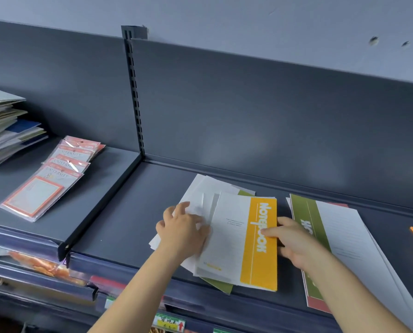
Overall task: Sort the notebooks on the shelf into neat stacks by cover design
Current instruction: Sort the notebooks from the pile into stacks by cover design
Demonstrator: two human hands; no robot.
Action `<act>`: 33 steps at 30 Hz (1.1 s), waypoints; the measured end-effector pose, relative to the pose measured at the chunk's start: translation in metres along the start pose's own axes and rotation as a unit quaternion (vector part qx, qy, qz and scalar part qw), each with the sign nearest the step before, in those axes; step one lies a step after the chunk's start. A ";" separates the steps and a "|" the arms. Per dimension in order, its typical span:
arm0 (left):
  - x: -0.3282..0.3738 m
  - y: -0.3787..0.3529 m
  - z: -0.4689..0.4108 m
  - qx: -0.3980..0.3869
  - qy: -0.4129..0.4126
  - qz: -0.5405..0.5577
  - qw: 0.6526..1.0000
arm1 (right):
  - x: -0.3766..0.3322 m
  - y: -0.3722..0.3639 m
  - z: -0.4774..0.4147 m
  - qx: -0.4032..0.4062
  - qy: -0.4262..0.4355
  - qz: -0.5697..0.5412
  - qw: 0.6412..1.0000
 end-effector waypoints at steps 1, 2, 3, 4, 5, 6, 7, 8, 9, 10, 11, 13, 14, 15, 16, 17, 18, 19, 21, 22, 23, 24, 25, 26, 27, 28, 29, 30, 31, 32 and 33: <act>0.003 -0.001 -0.001 0.005 -0.013 -0.018 1.000 | 0.000 0.001 0.001 0.000 -0.005 -0.004 1.000; 0.004 -0.001 -0.002 0.005 -0.023 -0.026 0.999 | 0.001 0.002 0.002 0.001 -0.010 -0.009 1.000; 0.004 -0.002 -0.003 -0.002 -0.032 -0.032 0.999 | 0.002 0.004 0.002 0.002 -0.014 -0.014 1.000; 0.003 -0.002 -0.004 -0.005 -0.037 -0.035 0.999 | 0.002 0.007 0.003 0.003 -0.013 -0.020 1.000; 0.001 -0.001 -0.005 -0.006 -0.035 -0.040 0.999 | 0.000 0.010 0.004 0.006 -0.007 -0.023 1.000; -0.003 0.000 -0.005 -0.004 -0.026 -0.044 0.999 | -0.003 0.015 0.005 0.011 0.004 -0.025 1.000; -0.008 0.002 -0.007 0.002 -0.015 -0.045 0.999 | -0.006 0.021 0.007 0.017 0.017 -0.030 0.999; -0.012 0.003 -0.008 0.008 -0.005 -0.043 0.999 | -0.009 0.026 0.008 0.022 0.031 -0.040 0.998; -0.017 0.004 -0.010 0.013 0.006 -0.040 0.999 | -0.013 0.031 0.009 0.024 0.043 -0.052 0.997; -0.021 0.004 -0.012 0.018 0.017 -0.037 0.999 | -0.017 0.035 0.010 0.026 0.055 -0.059 0.996; -0.023 0.004 -0.013 0.021 0.025 -0.039 0.999 | -0.018 0.036 0.010 0.027 0.062 -0.063 0.996; -0.022 0.005 -0.015 0.017 0.029 -0.054 0.998 | -0.014 0.033 0.009 0.029 0.053 -0.052 0.997; -0.021 0.005 -0.015 0.007 0.038 -0.051 0.998 | -0.008 0.029 0.007 0.031 0.038 -0.039 0.998; -0.018 0.006 -0.014 -0.006 0.050 -0.040 0.998 | -0.001 0.024 0.005 0.032 0.021 -0.026 0.999; -0.017 0.005 -0.014 -0.018 0.059 -0.028 0.998 | 0.006 0.019 0.003 0.031 0.004 -0.020 0.999; -0.016 0.005 -0.014 -0.026 0.064 -0.021 0.997 | 0.011 0.014 0.002 0.030 -0.010 -0.020 0.999; -0.016 0.005 -0.015 -0.032 0.067 -0.014 0.997 | 0.014 0.010 0.002 0.030 -0.017 -0.022 0.999; -0.017 0.005 -0.017 -0.037 0.070 0.001 0.997 | 0.014 0.008 0.003 0.033 -0.019 -0.022 0.999; -0.018 0.006 -0.017 -0.056 0.077 0.061 0.994 | 0.013 0.006 0.003 0.040 -0.023 -0.028 0.999; -0.018 0.007 -0.017 -0.062 0.073 0.093 0.991 | 0.013 0.006 0.004 0.042 -0.024 -0.032 0.998; -0.017 0.008 -0.016 -0.058 0.063 0.123 0.989 | 0.013 0.005 0.004 0.044 -0.025 -0.035 0.998; -0.016 0.008 -0.015 -0.045 0.048 0.155 0.986 | 0.013 0.005 0.005 0.047 -0.026 -0.038 0.998; -0.014 0.010 -0.013 -0.030 0.031 0.190 0.981 | 0.013 0.004 0.007 0.052 -0.024 -0.043 0.997; -0.012 0.013 -0.010 -0.017 0.014 0.222 0.975 | 0.014 0.004 0.009 0.056 -0.023 -0.051 0.997; -0.009 0.017 -0.006 -0.006 -0.002 0.245 0.969 | 0.014 0.004 0.012 0.061 -0.018 -0.062 0.996; -0.006 0.022 -0.002 0.012 -0.020 0.257 0.966 | 0.011 0.005 0.016 0.065 -0.007 -0.077 0.995; -0.002 0.028 0.001 0.036 -0.039 0.268 0.962 | 0.007 0.009 0.020 0.070 0.011 -0.091 0.993; 0.002 0.036 0.005 0.064 -0.053 0.283 0.956 | 0.001 0.015 0.025 0.077 0.034 -0.104 0.991; 0.008 0.043 0.008 0.089 -0.064 0.301 0.947 | -0.007 0.024 0.031 0.086 0.060 -0.117 0.988; 0.015 0.049 0.010 0.109 -0.071 0.321 0.938 | -0.014 0.036 0.038 0.098 0.085 -0.133 0.983; 0.023 0.053 0.011 0.119 -0.073 0.342 0.929 | -0.020 0.050 0.044 0.116 0.106 -0.151 0.976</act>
Point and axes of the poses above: each hand's wrist, its own z-axis away from the middle knuckle, its own y-axis out of the back of the hand, x = y × z, the point moved 3 cm from there along -z, towards the middle knuckle, and after that the axes turned 1 degree about -z, right-handed, at the moved point
